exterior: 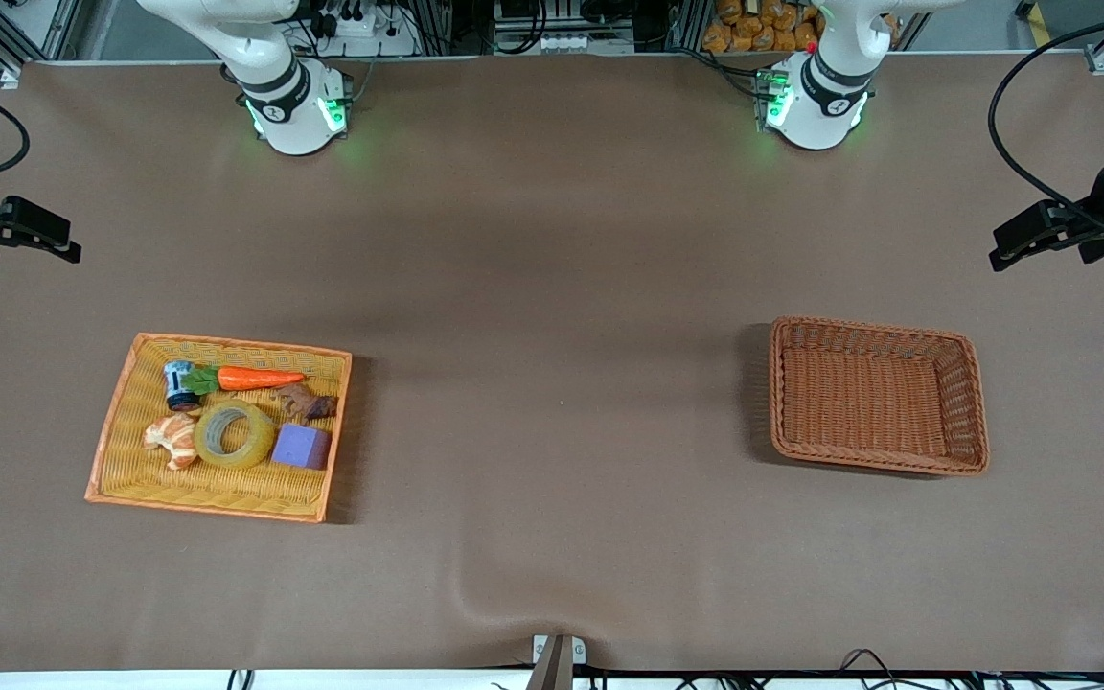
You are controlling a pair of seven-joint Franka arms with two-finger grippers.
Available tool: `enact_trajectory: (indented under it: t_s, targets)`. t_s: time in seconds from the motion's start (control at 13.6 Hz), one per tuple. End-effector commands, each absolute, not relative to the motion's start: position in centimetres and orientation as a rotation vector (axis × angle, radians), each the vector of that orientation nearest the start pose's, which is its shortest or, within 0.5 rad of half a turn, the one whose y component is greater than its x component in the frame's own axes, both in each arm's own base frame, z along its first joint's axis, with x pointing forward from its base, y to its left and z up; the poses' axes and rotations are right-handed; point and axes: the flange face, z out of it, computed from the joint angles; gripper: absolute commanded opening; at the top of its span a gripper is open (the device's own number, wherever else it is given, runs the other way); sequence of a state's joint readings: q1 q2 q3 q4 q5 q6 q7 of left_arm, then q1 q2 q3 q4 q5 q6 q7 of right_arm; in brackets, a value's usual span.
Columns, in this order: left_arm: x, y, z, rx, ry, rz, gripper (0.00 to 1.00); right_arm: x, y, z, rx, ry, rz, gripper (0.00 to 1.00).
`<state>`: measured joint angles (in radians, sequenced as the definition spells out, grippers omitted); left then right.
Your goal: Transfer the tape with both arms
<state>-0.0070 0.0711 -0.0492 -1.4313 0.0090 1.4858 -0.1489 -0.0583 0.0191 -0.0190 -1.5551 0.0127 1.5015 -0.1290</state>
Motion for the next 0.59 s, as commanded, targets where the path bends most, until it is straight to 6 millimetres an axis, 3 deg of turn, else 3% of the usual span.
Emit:
enact_trajectory:
  t_s: [0.0, 0.52]
  targets:
    - [56.73, -2.69, 64.78, -3.122, -0.142, 0.033, 1.0, 54.86, -4.46, 62.01, -3.124, -0.087, 0.104, 1.0]
    - [55.94, -3.52, 64.63, -3.105, -0.101, 0.083, 1.0, 55.03, -4.51, 61.91, -3.128, -0.087, 0.097, 1.0]
